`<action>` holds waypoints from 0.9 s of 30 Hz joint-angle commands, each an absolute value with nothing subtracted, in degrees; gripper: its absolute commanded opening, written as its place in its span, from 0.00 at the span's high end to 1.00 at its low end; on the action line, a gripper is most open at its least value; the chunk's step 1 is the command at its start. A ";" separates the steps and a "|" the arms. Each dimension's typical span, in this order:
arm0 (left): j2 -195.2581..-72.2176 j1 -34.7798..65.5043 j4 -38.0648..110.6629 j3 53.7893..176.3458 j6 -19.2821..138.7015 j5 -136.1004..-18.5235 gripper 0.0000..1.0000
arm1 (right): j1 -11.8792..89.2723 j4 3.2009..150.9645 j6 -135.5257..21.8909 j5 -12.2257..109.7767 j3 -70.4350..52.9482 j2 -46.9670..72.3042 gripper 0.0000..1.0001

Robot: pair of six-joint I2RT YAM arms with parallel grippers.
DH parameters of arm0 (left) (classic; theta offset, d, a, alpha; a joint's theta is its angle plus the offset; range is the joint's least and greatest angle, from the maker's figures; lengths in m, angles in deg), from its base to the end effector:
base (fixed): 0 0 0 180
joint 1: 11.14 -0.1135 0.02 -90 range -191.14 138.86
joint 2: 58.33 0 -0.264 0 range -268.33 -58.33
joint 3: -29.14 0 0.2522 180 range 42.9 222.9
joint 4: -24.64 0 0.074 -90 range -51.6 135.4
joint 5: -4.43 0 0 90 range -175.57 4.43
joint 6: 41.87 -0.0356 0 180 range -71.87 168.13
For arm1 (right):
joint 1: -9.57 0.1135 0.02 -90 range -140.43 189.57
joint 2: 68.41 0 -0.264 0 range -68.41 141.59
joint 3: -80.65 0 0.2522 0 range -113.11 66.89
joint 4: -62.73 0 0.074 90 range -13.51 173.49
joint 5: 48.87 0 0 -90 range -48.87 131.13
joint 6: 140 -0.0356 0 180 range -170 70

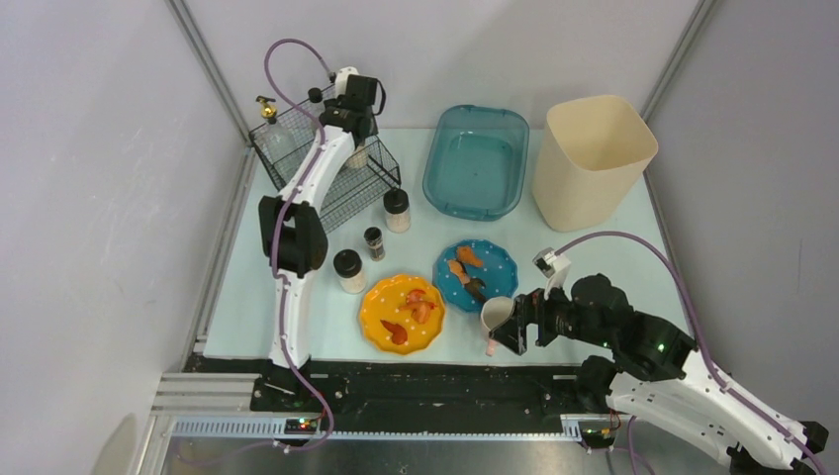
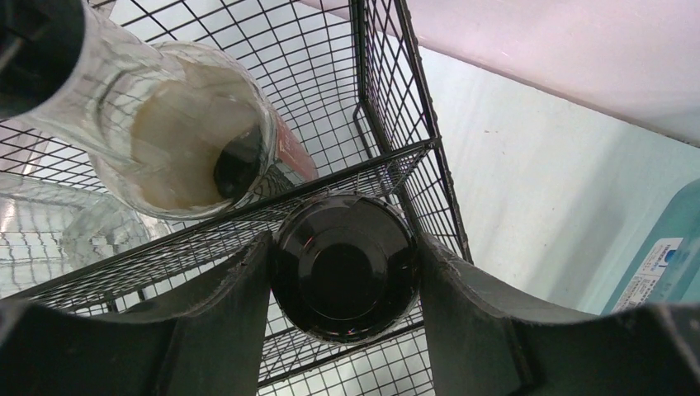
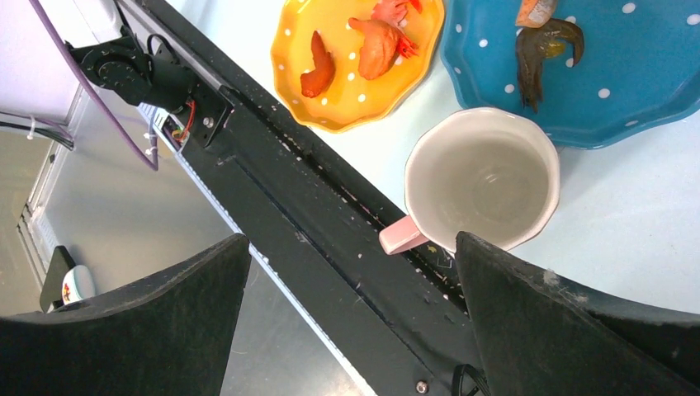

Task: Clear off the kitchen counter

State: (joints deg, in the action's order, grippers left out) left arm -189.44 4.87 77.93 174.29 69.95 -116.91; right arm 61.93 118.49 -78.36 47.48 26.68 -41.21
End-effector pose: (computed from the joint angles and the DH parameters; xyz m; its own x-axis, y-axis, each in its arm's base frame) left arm 0.5041 -0.1254 0.3075 -0.5082 -0.1844 -0.8412 -0.3668 0.9301 0.0177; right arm 0.0616 0.0864 0.2948 -0.6624 -0.0858 -0.7443 -0.6039 0.6490 0.4627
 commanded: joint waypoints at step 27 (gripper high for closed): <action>-186.70 4.27 69.89 164.18 73.05 -119.20 0.18 | 62.15 115.78 -78.38 46.01 27.01 -40.86 0.00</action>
State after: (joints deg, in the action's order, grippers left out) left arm -189.70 4.44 71.13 165.72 73.25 -117.89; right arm 61.93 117.76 -78.01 46.59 26.77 -40.40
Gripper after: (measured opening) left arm 0.739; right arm 0.993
